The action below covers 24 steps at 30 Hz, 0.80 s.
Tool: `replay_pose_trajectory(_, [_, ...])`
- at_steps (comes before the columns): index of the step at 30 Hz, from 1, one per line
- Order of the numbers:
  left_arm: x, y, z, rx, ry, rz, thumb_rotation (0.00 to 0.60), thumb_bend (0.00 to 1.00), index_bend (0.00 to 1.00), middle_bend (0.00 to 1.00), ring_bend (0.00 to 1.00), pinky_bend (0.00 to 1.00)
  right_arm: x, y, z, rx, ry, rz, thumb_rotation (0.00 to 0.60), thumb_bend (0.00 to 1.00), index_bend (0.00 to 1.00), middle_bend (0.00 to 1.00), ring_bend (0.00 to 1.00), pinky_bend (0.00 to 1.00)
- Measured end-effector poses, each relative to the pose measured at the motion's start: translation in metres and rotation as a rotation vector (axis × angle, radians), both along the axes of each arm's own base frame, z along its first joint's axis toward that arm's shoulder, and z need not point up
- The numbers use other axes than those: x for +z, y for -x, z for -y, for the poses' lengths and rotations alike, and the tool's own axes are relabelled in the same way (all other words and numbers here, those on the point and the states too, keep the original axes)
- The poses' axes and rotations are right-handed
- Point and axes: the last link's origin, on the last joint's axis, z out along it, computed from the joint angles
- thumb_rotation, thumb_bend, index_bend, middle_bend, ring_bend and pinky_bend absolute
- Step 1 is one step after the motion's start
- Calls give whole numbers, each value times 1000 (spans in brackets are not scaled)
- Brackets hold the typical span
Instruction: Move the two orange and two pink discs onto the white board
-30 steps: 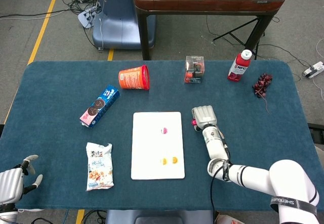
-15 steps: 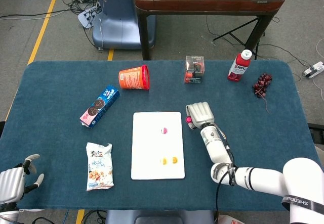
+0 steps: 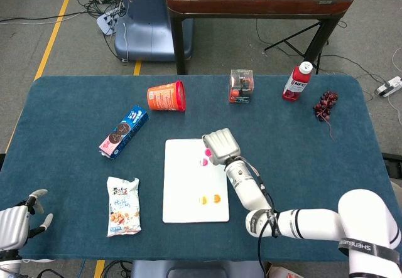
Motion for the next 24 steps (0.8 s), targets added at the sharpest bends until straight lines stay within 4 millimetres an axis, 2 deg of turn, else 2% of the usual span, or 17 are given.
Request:
replay_pose_trajectory(4, [-1, 0, 2, 1, 3, 3, 600, 295, 350, 575, 535, 734, -12, -11, -3, 13, -20, -5, 600, 254, 503, 1000, 1000, 1000])
replay_pose_trajectory(13, [-1, 3, 5, 12, 1, 6, 600, 295, 350, 575, 536, 735, -36, -18, -4, 3, -51, -40, 600, 253, 502, 1000, 1000, 1000])
replay_pose_trajectory(24, [-5, 6, 9, 22, 16, 8, 600, 295, 350, 575, 535, 734, -51, -27, -1, 1, -58, -56, 600, 254, 502, 1000, 1000, 1000])
